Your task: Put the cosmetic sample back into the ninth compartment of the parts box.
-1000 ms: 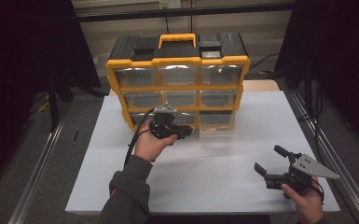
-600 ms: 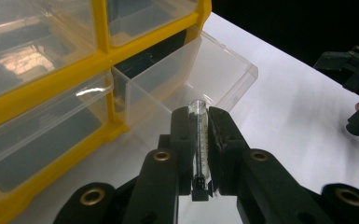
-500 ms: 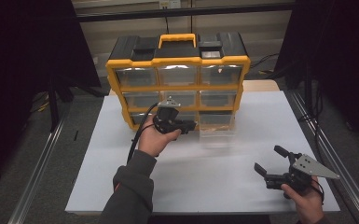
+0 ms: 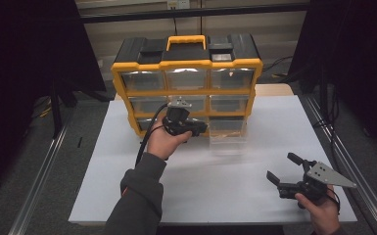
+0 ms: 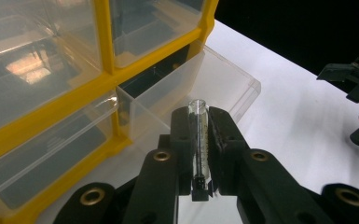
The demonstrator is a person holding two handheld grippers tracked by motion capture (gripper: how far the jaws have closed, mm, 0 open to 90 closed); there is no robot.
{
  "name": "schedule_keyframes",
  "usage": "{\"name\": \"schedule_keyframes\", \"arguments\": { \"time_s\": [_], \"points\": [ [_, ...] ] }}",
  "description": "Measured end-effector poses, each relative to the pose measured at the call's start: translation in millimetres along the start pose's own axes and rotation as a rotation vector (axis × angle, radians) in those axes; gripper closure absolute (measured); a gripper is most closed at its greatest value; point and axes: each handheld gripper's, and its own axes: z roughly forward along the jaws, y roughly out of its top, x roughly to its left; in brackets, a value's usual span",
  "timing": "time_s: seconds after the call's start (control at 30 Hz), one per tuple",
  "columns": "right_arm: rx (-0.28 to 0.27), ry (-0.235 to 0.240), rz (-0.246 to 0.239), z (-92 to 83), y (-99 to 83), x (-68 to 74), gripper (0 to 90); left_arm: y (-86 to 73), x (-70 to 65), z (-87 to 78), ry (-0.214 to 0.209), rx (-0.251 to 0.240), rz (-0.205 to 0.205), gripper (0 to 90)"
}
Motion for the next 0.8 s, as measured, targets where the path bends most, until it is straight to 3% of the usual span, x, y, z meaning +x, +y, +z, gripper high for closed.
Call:
{"name": "schedule_keyframes", "arguments": {
  "time_s": [0.47,0.8],
  "points": [
    [-0.003,0.005,-0.004,-0.2,0.0,-0.5,1.0,9.4,-1.0,7.5,-0.002,-0.022,0.003,81.4],
    [-0.004,0.005,-0.004,-0.2,-0.1,-0.7,1.0,15.7,-5.0,15.8,-0.005,-0.003,0.012,81.4]
  ]
}}
